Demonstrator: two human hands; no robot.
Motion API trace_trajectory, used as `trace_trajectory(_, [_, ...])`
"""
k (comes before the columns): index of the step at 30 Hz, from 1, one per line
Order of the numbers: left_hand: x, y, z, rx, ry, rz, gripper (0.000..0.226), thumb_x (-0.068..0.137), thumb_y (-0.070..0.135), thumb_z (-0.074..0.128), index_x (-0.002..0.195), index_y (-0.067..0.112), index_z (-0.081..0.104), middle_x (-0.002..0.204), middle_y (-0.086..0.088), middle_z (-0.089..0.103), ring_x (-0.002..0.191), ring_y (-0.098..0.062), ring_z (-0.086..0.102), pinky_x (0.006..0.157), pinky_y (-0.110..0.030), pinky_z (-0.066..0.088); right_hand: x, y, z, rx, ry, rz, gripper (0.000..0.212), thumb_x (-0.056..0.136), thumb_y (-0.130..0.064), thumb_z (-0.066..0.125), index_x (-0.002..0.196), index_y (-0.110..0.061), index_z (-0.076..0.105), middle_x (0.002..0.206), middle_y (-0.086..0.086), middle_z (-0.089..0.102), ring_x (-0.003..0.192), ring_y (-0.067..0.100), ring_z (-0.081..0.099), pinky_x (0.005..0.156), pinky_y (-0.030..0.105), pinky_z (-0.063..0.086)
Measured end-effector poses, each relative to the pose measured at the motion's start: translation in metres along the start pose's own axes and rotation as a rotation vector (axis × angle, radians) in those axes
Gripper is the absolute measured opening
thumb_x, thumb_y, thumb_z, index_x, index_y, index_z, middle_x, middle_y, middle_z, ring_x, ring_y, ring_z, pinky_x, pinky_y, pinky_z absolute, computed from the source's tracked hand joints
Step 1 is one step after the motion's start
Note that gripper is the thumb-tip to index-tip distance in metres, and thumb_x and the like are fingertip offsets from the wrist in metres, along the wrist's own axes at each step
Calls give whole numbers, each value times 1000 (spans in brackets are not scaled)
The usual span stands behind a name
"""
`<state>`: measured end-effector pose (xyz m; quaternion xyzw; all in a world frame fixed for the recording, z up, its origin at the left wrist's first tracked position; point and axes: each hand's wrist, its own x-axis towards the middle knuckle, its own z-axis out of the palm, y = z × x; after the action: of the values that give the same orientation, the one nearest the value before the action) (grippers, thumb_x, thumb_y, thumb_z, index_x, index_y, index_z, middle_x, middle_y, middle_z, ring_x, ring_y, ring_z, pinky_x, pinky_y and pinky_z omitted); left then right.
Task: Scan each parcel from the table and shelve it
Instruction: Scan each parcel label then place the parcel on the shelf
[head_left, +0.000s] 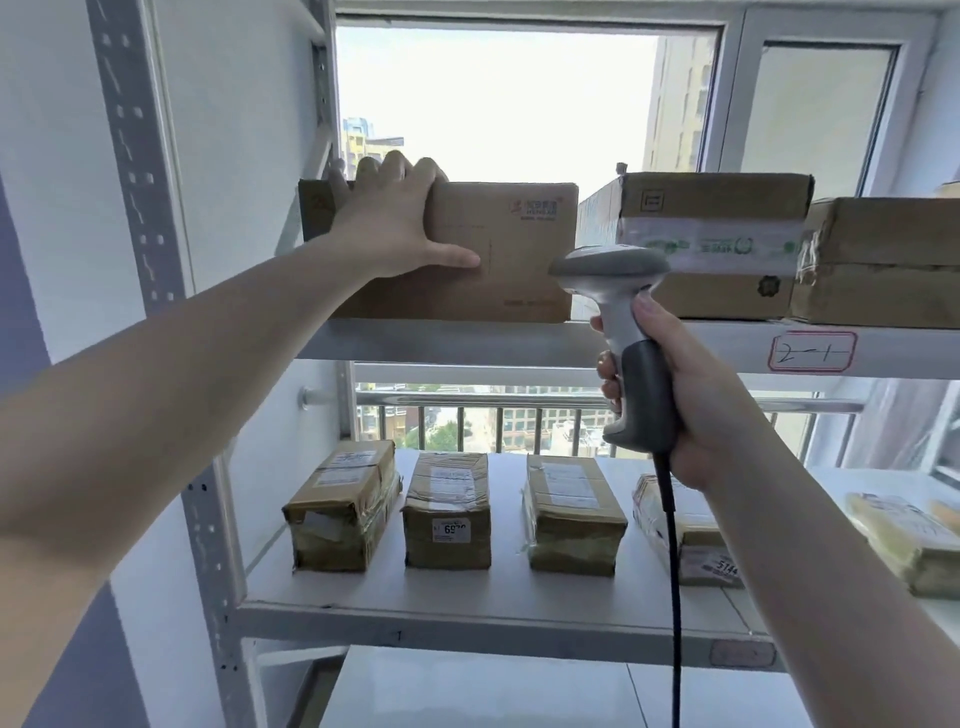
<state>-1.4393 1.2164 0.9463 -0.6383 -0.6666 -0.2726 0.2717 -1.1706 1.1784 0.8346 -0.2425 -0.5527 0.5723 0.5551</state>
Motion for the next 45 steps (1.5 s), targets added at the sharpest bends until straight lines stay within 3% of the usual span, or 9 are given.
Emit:
trace_trajectory(8, [19, -2, 22, -68, 26, -15, 89, 61, 77, 72, 130, 28, 45, 137, -10, 40, 139, -35, 29, 118, -58, -5, 9, 13, 6, -33, 63, -9, 36, 90, -50, 62, 102, -17, 68, 75, -2, 69, 62, 12, 60, 61, 30, 47])
trace_trajectory(31, [28, -3, 38, -62, 55, -6, 89, 61, 78, 72, 128, 26, 46, 136, -10, 41, 135, -36, 31, 118, -58, 2, 11, 12, 5, -30, 95, 5, 44, 90, -52, 61, 109, -12, 68, 68, 3, 66, 59, 12, 59, 58, 23, 49])
trace_trajectory(35, [26, -4, 35, -68, 40, 1, 94, 64, 76, 73, 137, 27, 42, 141, -12, 38, 139, -36, 28, 117, -57, 1, 8, 12, 4, -29, 89, 0, 44, 90, -51, 61, 110, -12, 68, 68, 4, 65, 58, 12, 59, 57, 22, 50])
trace_trajectory(40, [19, 11, 35, -141, 123, 73, 102, 73, 74, 67, 154, 29, 26, 153, -9, 25, 149, -30, 13, 119, -54, -11, 3, 12, -7, -46, 121, 5, 43, 89, -53, 61, 106, -13, 68, 70, 2, 66, 60, 13, 58, 61, 27, 48])
trace_trajectory(45, [22, 73, 43, -215, 260, 256, 83, 87, 61, 62, 154, 21, 30, 153, -9, 29, 148, -27, 20, 122, -51, -1, -9, 12, -31, -39, 155, 1, 42, 89, -51, 60, 102, -13, 69, 67, 4, 65, 57, 13, 57, 58, 24, 48])
